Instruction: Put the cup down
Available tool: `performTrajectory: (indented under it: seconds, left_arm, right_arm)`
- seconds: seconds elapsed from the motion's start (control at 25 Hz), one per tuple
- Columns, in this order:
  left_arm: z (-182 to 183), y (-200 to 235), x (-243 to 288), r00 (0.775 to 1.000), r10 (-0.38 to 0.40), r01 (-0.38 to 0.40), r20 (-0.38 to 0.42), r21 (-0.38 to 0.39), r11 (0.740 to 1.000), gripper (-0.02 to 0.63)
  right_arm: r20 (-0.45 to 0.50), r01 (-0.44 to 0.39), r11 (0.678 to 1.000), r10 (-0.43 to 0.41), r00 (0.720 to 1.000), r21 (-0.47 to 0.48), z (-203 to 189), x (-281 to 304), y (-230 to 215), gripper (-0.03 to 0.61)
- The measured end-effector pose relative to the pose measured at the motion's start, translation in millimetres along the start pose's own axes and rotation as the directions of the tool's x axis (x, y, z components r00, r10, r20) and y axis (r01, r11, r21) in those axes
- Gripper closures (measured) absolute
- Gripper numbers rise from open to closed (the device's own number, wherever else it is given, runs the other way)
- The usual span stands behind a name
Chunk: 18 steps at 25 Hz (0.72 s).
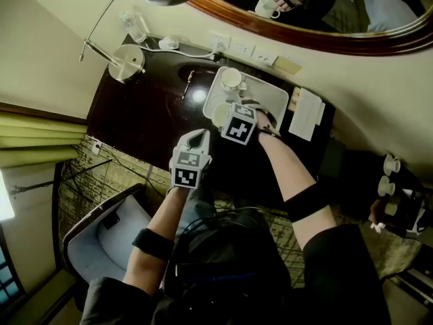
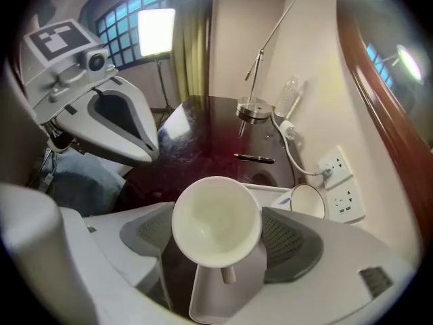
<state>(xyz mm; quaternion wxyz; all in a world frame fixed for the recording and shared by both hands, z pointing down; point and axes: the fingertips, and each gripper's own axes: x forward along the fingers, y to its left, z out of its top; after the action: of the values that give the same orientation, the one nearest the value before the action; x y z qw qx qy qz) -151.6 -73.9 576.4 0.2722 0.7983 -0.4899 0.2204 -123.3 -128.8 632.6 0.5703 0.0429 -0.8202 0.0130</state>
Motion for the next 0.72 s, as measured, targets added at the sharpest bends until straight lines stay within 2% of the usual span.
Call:
performTrajectory:
  seconds: [0.24, 0.72]
  left_arm:
    - [3.4, 16.0, 4.9, 1.0, -0.021, 0.021, -0.001, 0.019, 1.0, 0.627]
    - [0.7, 32.7, 13.9, 0.998, -0.057, 0.057, -0.013, 0.033, 0.998, 0.627]
  right_arm:
    - [-0.035, 0.091, 0.99, -0.087, 0.996, 0.108, -0.2, 12.2, -31.3, 0.16]
    - [-0.064, 0.131, 0.977, -0.122, 0.991, 0.169, 2.1, 37.8, -47.1, 0.16]
